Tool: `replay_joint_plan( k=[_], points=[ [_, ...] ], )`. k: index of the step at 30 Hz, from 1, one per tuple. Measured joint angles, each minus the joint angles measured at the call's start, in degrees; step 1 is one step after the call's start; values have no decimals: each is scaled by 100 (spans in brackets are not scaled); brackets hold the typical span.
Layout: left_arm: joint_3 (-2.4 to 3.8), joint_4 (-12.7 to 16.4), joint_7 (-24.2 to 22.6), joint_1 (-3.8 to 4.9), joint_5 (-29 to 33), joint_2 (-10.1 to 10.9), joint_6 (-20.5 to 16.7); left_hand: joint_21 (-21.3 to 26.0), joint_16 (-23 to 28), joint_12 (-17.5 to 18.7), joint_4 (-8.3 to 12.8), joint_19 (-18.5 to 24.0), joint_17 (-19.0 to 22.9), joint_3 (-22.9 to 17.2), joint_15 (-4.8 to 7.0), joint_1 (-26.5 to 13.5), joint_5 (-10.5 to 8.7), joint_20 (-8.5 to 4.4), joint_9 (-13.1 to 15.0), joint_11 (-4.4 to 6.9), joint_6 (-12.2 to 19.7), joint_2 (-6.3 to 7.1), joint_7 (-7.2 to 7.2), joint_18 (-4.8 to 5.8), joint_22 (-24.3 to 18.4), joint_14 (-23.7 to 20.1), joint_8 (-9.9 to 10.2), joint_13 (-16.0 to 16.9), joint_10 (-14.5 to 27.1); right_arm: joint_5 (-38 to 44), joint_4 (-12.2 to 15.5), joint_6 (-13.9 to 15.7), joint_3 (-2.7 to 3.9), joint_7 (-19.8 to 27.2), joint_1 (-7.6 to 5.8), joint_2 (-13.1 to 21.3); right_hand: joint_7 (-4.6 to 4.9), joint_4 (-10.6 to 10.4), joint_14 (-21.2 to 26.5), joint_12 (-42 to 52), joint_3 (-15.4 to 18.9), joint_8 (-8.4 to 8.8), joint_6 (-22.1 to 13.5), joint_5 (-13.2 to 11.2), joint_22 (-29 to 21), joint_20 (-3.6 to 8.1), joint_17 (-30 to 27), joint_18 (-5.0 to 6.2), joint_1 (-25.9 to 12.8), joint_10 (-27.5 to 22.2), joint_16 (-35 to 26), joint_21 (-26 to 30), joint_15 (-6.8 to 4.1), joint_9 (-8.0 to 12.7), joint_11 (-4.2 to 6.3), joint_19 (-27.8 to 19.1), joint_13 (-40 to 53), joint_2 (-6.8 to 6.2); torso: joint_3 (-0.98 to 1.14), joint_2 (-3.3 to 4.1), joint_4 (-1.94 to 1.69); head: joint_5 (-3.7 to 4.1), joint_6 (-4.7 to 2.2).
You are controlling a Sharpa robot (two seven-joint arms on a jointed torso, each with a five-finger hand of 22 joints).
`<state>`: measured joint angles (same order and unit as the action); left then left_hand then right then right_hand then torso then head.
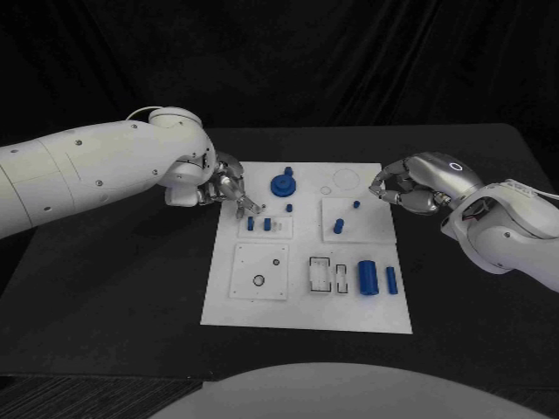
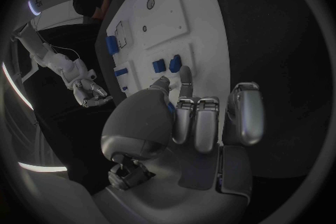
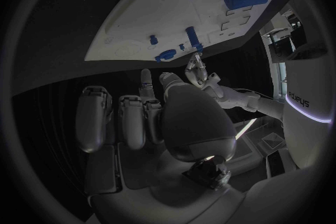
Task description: Assemble the parts on the task board
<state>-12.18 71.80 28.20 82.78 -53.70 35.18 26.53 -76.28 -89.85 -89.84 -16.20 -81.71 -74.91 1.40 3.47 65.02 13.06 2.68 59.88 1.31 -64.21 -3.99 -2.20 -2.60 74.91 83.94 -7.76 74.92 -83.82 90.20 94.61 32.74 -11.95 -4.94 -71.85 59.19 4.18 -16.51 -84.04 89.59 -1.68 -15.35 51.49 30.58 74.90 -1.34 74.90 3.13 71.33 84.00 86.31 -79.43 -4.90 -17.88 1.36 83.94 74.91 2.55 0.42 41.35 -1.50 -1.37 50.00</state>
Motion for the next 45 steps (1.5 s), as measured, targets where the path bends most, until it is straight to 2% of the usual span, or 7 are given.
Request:
replay_joint_plan(
  k=[7, 23, 26, 31, 32, 34, 45],
  points=[
    [0, 41, 10, -27, -4, 4, 58, 29, 0, 0, 0, 21, 0, 0, 0, 21, 73, 21, -23, 0, 56, -21, -24, 0, 0, 0, 40, 0, 0, 0, -10, 0, 0, 0, 0, -3, 0, 0, 0, 0, 0, 0, 0, 0, 0, 0, 0, 0, 0, 0, 0, 0, 0, 0, 0, 0, 0, 0, -1, 1, -5, -1, 0],
    [-1, 72, 0, -43, -9, 7, 98, 88, 0, 0, 32, 62, 0, -32, 0, 141, 442, 61, -84, 0, 138, -49, -27, 0, 0, 0, 128, 0, 0, 0, -20, -1, 0, 0, 0, -4, 0, 0, 0, 0, 0, 0, 0, 0, 4, 0, 0, 0, 0, 0, 0, 0, 0, -1, 0, 0, 0, 0, -2, -1, -6, 13, 0],
    [0, 72, -3, -45, -10, 3, 101, 88, 0, 0, 80, 62, 0, -81, 0, 240, 638, 61, -93, 0, 138, -25, -27, 1, 0, 0, 150, 0, 0, 0, -20, -1, 0, 0, 0, -6, -20, 0, 0, 0, 0, 0, 20, 0, 4, 0, 0, 0, 0, 0, 0, 0, 0, -1, 0, 0, 0, 0, -2, -2, -6, 13, 0],
    [3, 83, -4, -50, -10, 3, 100, 110, 0, 0, 224, 62, 0, -225, 0, 457, 1095, 61, -109, 0, 158, 17, -6, 0, 0, 0, 178, 0, 0, 0, -21, -1, 0, -1, 0, -7, -21, 24, 0, 0, -24, 0, 20, 25, 3, 0, 0, 0, 0, 0, 0, 0, 0, -1, 0, 0, 0, 0, -1, -2, -6, 19, 0],
    [6, 87, -4, -50, -10, 3, 99, 110, 0, 0, 284, 74, 0, -310, 0, 541, 1107, 49, -113, 0, 158, 20, -6, 0, 0, 0, 192, 0, 0, 0, -21, -1, 0, -1, 0, -7, -20, 24, 0, 0, -24, 0, 20, 25, 3, 0, 0, 0, 0, 0, 0, 0, 0, -1, 0, 0, 0, 0, 0, -2, -5, 19, 0],
    [11, 93, -6, -50, -7, 3, 94, 110, 0, 0, 332, 83, 0, -526, 0, 596, 976, 40, -127, 0, 158, 56, -7, 0, 0, 0, 213, 0, 0, 0, -22, -2, 0, -2, 0, -7, -21, 40, 0, 0, -40, 0, 20, 25, 3, 0, 0, 0, 0, 0, 0, 0, 0, -1, 0, 0, 0, 0, 1, -2, -5, 19, 0],
    [23, 95, -12, -86, 3, -17, 70, 110, 0, 0, 348, 83, 0, -650, 0, 603, 957, 40, -127, 0, 158, 66, -7, 0, 0, 0, 213, 0, 0, 0, -23, -2, 0, -2, 0, -13, -20, 47, 0, 0, -47, 0, 20, 65, 2, 0, 0, 0, 0, 0, 0, 0, 0, -1, 0, 0, 0, 0, 2, 1, -2, 20, 0]
  ],
)
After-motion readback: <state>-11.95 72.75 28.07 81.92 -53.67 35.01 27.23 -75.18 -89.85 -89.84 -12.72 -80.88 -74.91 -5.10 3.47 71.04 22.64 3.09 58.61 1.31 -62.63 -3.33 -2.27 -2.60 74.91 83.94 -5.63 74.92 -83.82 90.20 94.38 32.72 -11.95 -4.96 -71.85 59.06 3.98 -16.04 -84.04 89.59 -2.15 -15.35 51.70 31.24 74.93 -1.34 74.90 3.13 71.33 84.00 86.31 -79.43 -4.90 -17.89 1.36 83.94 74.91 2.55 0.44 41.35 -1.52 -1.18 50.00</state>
